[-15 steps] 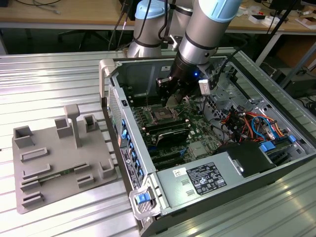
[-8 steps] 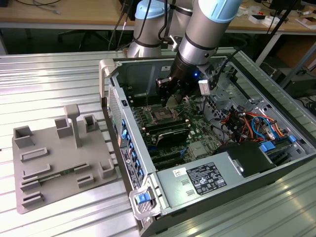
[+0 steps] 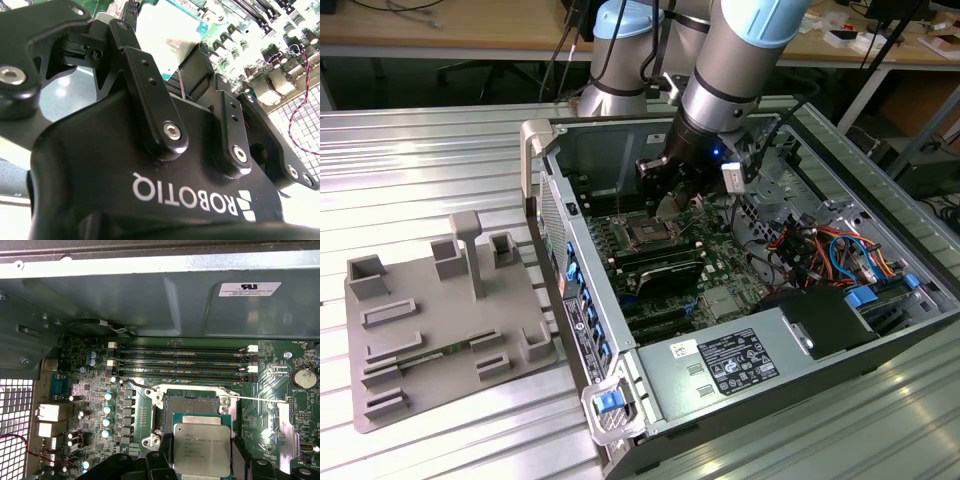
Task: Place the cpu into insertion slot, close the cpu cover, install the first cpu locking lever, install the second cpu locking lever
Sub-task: 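Place the cpu into insertion slot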
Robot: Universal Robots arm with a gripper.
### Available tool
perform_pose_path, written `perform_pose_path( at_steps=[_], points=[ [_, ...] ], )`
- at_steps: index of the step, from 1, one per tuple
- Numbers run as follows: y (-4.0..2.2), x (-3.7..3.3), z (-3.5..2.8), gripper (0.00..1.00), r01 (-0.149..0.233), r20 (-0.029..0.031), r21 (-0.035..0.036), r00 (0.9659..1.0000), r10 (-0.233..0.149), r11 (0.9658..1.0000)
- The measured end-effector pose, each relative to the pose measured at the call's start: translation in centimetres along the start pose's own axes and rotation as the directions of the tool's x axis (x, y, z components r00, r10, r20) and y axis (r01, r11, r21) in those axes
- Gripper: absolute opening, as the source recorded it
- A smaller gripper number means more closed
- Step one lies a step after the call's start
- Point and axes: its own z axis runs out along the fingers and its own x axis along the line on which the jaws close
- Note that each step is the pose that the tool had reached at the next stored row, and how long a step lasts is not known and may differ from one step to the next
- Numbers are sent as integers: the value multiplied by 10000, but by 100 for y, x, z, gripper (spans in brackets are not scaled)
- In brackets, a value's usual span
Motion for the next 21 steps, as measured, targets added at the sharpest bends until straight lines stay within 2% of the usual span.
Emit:
perform_pose_path(
  at_steps=[21],
  points=[
    [-4,-1,41,55,0,0,1,10000,0,10000]
  ],
)
